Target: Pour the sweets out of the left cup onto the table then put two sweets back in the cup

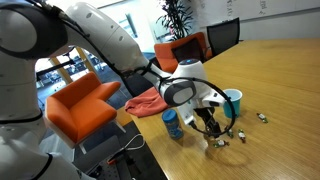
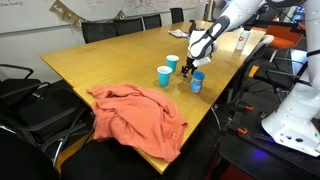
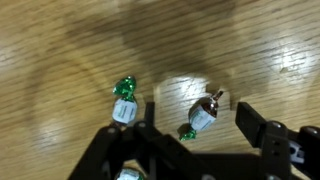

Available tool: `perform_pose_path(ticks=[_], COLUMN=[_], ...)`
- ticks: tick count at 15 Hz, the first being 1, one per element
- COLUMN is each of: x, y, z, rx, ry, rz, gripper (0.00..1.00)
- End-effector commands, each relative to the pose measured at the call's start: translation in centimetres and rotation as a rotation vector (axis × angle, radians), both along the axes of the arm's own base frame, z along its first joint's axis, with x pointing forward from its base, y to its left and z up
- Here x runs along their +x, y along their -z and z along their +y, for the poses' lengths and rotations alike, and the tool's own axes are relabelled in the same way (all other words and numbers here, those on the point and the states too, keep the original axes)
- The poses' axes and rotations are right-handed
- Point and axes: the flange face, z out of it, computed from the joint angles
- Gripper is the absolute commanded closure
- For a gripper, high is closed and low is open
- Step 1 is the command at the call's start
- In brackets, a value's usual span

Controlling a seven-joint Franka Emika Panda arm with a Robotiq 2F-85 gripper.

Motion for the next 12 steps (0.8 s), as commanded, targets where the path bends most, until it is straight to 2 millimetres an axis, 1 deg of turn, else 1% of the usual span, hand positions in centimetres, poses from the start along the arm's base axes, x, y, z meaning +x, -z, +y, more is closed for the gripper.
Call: perform_pose_path(ticks=[1, 3, 5, 6, 7, 8, 9, 11, 12], x=[0.7, 0.8, 1.0, 1.1, 1.1, 1.1, 1.0, 0.9, 0.9], y=[0.4, 0.5, 0.2, 0.0, -0.3, -0.9, -1.7, -4.2, -6.0], z=[0.3, 0.3, 0.5, 0.6, 0.8, 1.0, 1.4, 2.3, 3.0], rx=[-0.007, -0.008, -0.009, -0.01, -0.011, -0.01, -0.007, 0.009, 0.021], ry=[0.031, 0.033, 0.037, 0.035, 0.033, 0.032, 0.025, 0.008, -0.005], rz=[-0.021, -0.02, -0.026, -0.029, -0.031, -0.032, -0.037, -0.048, -0.061], gripper=[0.48, 0.64, 0.79, 0.88, 0.95, 0.97, 0.94, 0.94, 0.94])
